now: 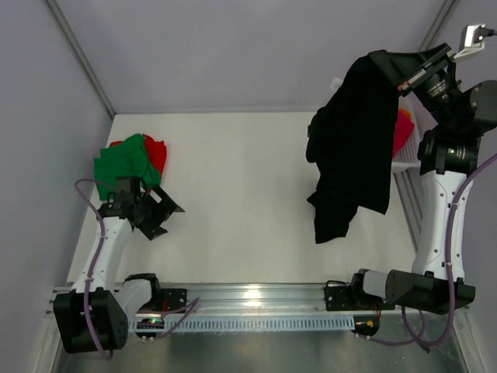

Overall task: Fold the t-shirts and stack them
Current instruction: Move the tshirt to the center of the board

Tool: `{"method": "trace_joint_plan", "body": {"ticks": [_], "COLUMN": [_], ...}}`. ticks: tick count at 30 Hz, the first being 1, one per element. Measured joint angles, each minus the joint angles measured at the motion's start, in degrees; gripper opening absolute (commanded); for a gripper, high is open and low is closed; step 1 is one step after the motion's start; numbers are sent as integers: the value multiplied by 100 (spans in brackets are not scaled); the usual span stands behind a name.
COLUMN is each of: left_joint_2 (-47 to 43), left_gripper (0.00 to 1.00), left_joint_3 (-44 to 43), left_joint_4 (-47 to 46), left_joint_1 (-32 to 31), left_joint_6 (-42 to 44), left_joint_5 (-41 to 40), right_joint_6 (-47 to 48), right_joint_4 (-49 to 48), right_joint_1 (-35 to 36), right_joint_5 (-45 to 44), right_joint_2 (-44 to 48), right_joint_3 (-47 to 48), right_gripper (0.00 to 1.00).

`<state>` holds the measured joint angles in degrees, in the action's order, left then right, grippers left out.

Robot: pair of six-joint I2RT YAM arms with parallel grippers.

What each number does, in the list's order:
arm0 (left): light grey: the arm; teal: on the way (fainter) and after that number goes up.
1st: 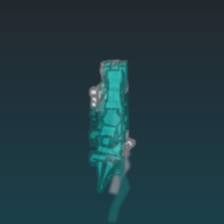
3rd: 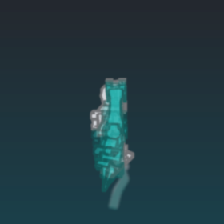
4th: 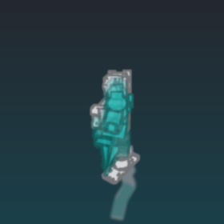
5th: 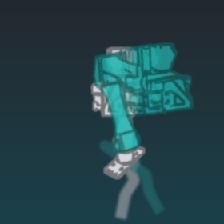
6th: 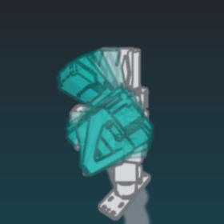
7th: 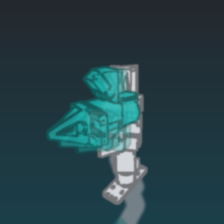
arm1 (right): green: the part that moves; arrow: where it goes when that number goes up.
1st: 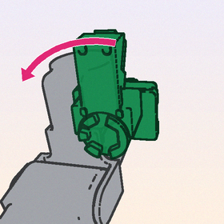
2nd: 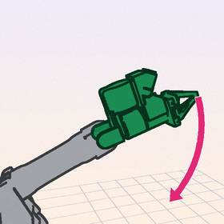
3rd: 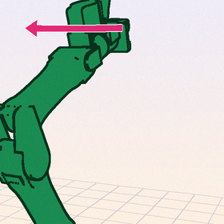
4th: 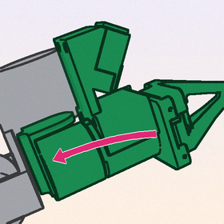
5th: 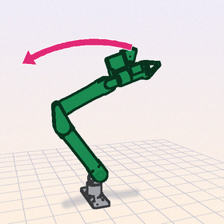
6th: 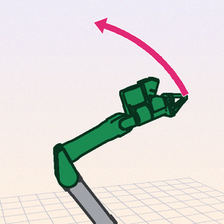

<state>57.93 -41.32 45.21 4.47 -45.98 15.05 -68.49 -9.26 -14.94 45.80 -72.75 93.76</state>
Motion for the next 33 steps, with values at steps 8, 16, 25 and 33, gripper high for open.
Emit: {"method": "trace_joint_plan", "body": {"ticks": [8, 16, 25, 33], "left_joint_2": [527, 903, 1008, 1069], "left_gripper": [89, 88, 88, 88], "left_joint_3": [0, 0, 0, 199], "left_joint_4": [-531, -870, -988, -1123], "left_joint_1": [0, -2, 0, 0], "left_joint_6": [-2, 0, 42, 42], "left_joint_5": [216, 376, 428, 428], "right_joint_6": [-319, -535, -2050, -3106], "right_joint_4": [334, 238, -2096, -3630], "right_joint_1": [1386, 2406, 3163, 3941], "right_joint_5": [85, 463, 992, 949], "right_joint_2": [262, 273, 37, -284], "right_joint_3": [0, 11, -35, 11], "right_gripper": [3, 3, 3, 3]}}
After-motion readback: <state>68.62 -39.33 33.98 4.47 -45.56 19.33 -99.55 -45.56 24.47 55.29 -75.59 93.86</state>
